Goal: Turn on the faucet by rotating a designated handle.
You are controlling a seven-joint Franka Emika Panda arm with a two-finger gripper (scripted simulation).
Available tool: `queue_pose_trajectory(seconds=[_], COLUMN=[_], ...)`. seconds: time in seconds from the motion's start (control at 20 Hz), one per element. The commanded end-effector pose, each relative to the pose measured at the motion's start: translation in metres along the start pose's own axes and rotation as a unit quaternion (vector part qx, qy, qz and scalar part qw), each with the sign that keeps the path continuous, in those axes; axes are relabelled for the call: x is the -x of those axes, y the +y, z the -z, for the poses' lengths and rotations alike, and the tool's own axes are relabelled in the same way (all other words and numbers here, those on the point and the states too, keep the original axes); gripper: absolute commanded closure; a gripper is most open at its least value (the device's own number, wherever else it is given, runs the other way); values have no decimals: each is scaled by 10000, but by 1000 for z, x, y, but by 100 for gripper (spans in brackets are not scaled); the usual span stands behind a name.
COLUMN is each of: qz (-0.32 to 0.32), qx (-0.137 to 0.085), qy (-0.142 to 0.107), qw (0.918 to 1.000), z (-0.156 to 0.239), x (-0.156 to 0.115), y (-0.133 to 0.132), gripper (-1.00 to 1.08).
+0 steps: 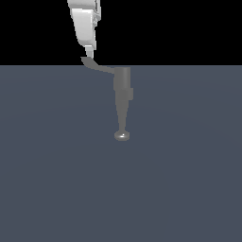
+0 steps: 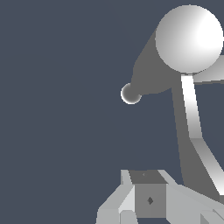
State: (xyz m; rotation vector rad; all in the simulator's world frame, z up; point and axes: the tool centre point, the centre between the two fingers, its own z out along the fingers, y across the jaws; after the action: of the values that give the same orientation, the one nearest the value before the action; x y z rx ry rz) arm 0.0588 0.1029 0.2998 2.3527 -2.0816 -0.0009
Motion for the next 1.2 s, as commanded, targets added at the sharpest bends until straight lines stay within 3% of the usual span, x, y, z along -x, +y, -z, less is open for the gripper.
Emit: queue_pose_trajectory(seconds=[0.0,1.15], qz=[-1,-3], qx=[0,-2], qy=[1,0], qw=[10000,10000], z=[0,0], x=[0,-2], y=[3,66], gripper=[108,108])
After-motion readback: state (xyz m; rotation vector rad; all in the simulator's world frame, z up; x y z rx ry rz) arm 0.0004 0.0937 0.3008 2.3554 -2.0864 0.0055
